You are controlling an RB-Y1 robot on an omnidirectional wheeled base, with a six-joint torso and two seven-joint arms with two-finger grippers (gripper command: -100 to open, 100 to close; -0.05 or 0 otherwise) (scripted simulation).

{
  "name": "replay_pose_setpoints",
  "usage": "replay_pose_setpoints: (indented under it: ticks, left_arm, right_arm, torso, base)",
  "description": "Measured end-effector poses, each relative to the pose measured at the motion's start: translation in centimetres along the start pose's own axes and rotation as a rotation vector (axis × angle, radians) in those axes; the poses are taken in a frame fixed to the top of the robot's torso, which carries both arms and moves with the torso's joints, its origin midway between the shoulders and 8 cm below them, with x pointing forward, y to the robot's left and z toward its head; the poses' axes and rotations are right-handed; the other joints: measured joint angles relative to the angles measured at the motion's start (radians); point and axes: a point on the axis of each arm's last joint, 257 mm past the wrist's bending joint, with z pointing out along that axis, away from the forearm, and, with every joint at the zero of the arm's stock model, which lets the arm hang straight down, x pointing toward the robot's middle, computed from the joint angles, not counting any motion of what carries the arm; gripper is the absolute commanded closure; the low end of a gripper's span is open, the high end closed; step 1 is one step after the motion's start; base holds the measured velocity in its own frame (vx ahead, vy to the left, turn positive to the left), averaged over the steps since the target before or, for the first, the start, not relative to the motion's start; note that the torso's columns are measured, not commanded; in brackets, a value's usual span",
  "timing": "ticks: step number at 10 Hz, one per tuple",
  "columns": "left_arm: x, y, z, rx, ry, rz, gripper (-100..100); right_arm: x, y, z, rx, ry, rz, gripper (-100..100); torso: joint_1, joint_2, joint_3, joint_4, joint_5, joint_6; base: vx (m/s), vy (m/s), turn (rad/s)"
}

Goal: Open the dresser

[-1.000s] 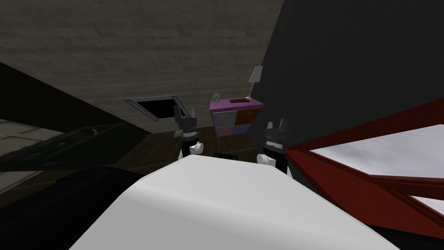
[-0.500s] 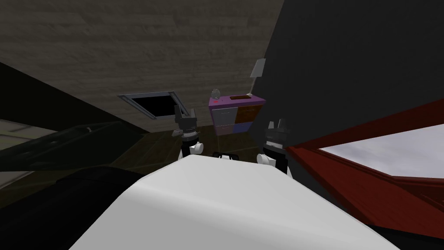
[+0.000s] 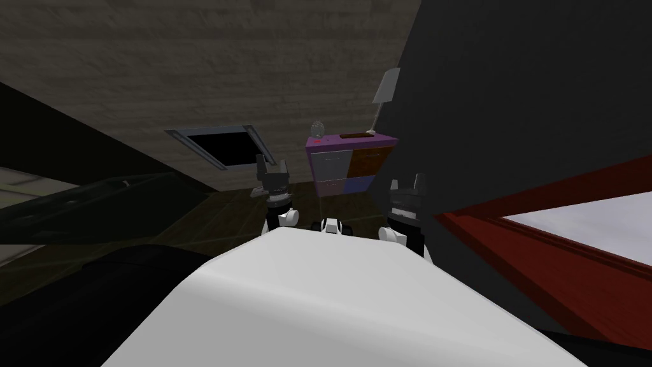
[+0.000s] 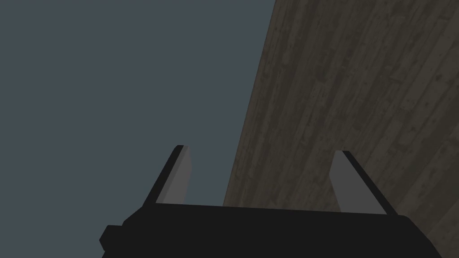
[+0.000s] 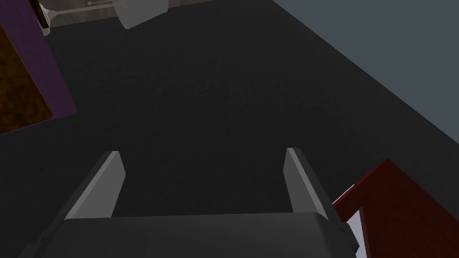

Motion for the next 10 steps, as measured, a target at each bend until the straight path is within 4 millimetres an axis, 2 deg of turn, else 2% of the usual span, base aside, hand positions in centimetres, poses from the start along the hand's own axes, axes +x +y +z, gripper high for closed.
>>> replay_pose_setpoints:
  ticks: [10]
  left_arm:
    - [0.0, 0.0, 0.0, 0.0, 0.0, 0.0, 0]
  right_arm:
    - [-2.1, -1.0, -2.0, 0.036, 0.013, 0.262, -100]
  torso:
    - [0.0, 0.004, -0.005, 0.004, 0.0, 0.0]
  base:
    - [0.057, 0.011, 0.128]
